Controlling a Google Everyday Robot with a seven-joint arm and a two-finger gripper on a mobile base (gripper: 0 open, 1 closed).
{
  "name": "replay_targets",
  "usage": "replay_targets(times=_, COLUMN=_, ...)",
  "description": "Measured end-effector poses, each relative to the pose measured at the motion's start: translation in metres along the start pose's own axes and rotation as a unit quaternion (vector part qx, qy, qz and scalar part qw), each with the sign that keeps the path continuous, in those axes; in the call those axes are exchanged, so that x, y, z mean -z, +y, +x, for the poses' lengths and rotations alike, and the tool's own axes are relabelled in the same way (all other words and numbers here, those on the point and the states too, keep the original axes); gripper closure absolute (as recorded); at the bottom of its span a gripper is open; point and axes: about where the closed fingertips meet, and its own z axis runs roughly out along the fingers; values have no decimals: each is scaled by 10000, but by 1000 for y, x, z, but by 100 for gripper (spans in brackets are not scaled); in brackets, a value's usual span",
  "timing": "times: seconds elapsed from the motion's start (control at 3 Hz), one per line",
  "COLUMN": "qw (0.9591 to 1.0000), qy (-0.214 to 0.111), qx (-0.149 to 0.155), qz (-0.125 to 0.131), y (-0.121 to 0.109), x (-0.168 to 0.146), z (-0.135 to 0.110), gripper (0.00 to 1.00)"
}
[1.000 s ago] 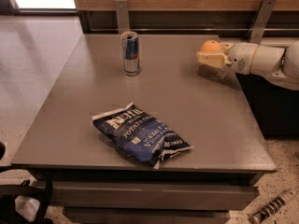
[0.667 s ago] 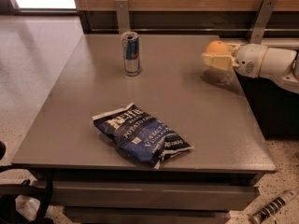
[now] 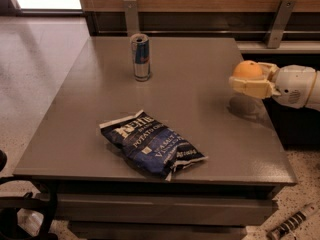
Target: Move orange near blue chip bag
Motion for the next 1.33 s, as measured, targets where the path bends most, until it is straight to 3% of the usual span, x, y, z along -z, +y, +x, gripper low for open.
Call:
replay_targets(times=0.33, qw=9995, qy=50, qx=21, qz=-302, y=41, x=11, z=18, gripper=100)
replay_targets(times=0.67, qw=9965, qy=193, qx=131, qz=-799, y=79, x=15, z=35, gripper=100)
replay_targets(times=1.0, qw=9910, qy=379, qx=186, qz=-1269, y=113, x=22, z=44, gripper=100)
replay_targets(times=1.33, qw=9828, qy=504, qx=258, qz=-1759, y=144, x=28, z=53, gripper=100)
